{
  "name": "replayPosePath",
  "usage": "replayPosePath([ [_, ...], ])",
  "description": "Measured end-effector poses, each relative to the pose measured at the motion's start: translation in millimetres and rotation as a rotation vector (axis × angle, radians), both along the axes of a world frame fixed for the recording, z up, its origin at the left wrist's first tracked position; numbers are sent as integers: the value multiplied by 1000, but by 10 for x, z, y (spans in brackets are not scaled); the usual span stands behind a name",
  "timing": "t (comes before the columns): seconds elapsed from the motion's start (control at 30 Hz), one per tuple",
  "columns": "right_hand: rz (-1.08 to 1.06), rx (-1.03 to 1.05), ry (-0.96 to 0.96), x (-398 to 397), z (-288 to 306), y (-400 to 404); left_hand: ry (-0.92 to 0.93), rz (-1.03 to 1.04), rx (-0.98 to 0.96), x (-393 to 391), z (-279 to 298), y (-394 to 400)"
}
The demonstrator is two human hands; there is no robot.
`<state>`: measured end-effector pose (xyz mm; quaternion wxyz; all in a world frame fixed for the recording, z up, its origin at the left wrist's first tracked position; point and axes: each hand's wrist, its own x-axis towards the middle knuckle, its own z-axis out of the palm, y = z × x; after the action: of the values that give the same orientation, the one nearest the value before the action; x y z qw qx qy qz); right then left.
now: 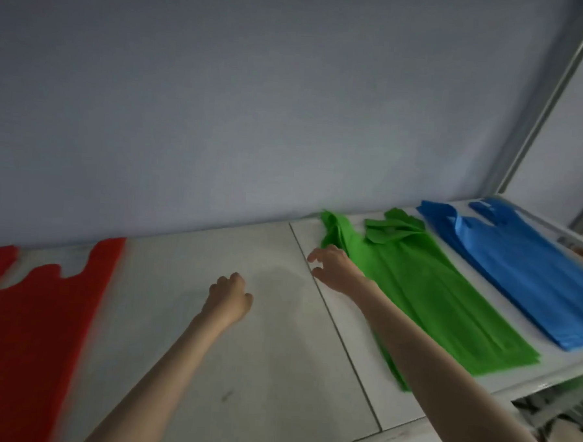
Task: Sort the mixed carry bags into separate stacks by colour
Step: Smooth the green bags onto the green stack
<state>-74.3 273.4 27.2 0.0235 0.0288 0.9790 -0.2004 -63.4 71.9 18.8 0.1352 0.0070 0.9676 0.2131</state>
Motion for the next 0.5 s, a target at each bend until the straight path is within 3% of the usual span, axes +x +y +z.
replayPosePath([
  [0.23,-90,63,-64,-86,-194,1661,-49,-95,104,-146,-104,1552],
  [0.5,-65,127,-180,-217,-358,2956,-55,168,108,-184,-228,2601],
])
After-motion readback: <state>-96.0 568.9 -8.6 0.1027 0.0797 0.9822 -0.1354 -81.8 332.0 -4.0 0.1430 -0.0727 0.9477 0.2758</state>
